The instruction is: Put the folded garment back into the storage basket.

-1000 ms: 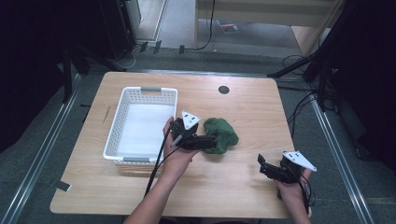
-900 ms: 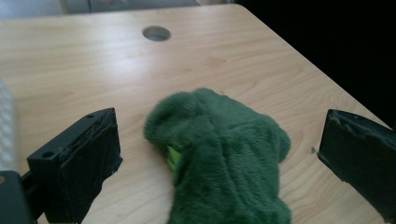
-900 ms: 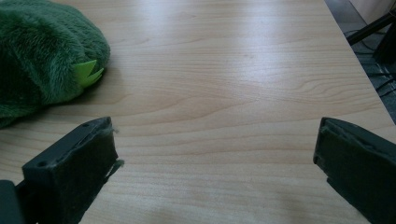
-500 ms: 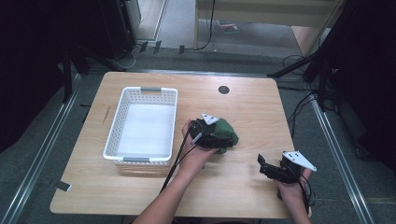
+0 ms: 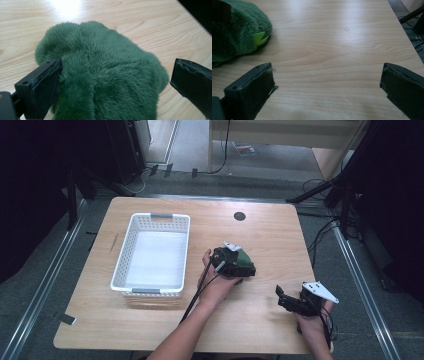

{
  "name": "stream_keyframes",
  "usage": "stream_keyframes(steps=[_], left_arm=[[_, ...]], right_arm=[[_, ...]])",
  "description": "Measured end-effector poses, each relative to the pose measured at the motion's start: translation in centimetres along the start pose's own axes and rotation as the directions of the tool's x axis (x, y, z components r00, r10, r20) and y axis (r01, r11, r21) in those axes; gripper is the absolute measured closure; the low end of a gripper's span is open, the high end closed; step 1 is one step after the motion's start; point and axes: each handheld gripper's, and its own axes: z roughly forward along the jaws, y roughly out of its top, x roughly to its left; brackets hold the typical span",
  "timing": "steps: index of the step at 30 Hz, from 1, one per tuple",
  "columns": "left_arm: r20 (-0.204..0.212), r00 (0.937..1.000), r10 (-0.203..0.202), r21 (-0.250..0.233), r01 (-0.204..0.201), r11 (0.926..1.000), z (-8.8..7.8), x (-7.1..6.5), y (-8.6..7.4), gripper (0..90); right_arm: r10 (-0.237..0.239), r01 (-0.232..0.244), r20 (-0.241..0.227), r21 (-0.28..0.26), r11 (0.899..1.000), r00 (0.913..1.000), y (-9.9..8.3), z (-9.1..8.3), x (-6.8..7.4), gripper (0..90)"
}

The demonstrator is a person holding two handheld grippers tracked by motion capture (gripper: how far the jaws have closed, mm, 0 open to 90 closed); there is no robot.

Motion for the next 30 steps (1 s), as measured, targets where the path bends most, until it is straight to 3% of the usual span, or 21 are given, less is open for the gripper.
stream_keyframes(steps=[4, 23, 28, 30], left_arm=[[-0.028, 0.9994, 0.020, 0.026, -0.019, 0.9995, 0.7, -0.1, -0.4, 0.0], [-0.073, 0.9960, 0.052, 0.101, -0.044, 0.9939, 2.6, -0.1, -1.4, 0.0], [-0.109, 0.9841, 0.140, 0.100, -0.129, 0.9866, 2.9, -0.5, -2.1, 0.2], [-0.113, 0.9836, 0.141, 0.104, -0.129, 0.9862, 2.9, -0.5, -2.1, 0.7]], right_arm=[[-0.003, 0.003, 0.000, 0.000, 1.000, 1.0000, 0.0, 0.0, 0.0, 0.0], [-0.003, 0.003, -0.001, 0.006, 1.000, 1.0000, 0.0, 0.1, 0.0, 0.0], [0.000, 0.000, 0.001, 0.010, 1.000, 1.0000, 0.0, 0.1, 0.1, 0.0], [-0.001, 0.001, 0.000, 0.011, 1.000, 1.0000, 0.0, 0.1, 0.1, 0.0]])
